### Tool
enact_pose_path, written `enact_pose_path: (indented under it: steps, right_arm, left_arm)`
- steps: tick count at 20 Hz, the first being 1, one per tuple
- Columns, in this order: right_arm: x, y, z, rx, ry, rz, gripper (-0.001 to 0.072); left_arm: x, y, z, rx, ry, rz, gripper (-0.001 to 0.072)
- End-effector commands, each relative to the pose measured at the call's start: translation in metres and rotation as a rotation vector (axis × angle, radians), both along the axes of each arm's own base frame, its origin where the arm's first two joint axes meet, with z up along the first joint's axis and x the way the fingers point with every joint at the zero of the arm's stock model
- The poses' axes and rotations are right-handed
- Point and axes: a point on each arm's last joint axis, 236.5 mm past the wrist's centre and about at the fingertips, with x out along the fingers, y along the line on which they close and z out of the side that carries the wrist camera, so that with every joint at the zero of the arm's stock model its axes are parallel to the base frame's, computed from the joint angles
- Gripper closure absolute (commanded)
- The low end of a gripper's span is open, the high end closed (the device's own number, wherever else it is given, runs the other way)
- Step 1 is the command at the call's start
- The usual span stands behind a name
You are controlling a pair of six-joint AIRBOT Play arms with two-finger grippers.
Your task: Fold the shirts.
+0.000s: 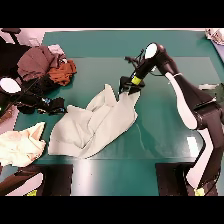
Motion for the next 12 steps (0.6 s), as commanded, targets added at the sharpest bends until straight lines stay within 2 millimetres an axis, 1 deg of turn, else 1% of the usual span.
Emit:
enact_pose_path:
  steps: [1,2,4,5,7,8,9,10,12]
  right_arm:
    - [-0.031,-0.016,-0.023,-0.113,0.146,0.041,0.0137]
    - [-0.027,-0.018,-0.023,-0.13,0.119,0.041,0.019]
    - [-0.013,-0.009,-0.016,-0.108,0.043,0.036,0.0595]
    - [-0.005,-0.005,-0.008,-0.091,0.0,0.042,0.0685]
    - [0.009,-0.002,0.014,-0.061,-0.084,0.032,0.0686]
    - [0.014,-0.004,0.026,-0.045,-0.125,0.024,0.0687]
    - [0.015,-0.01,0.042,-0.032,-0.163,0.028,0.0687]
    - [0.014,-0.019,0.055,-0.024,-0.201,0.038,0.0687]
    - [0.011,-0.051,0.083,-0.081,-0.31,0.07,0.0687]
  left_arm:
    - [0.003,0.001,0.0,0.007,-0.019,-0.01,0.0678]
    - [0.003,0.002,0.0,0.01,-0.019,-0.01,0.0678]
    - [0.003,0.002,0.0,0.011,-0.019,-0.01,0.0678]
    - [0.003,0.002,0.0,0.011,-0.019,-0.01,0.0678]
    - [0.003,0.004,-0.001,0.02,-0.019,-0.011,0.0678]
    - [0.004,0.005,-0.001,0.027,-0.024,-0.008,0.0678]
    - [0.006,0.006,-0.001,0.029,-0.032,-0.002,0.0678]
    - [0.007,0.006,-0.001,0.027,-0.029,0.013,0.0678]
    - [0.01,0.007,0.002,0.018,-0.01,0.072,0.0678]
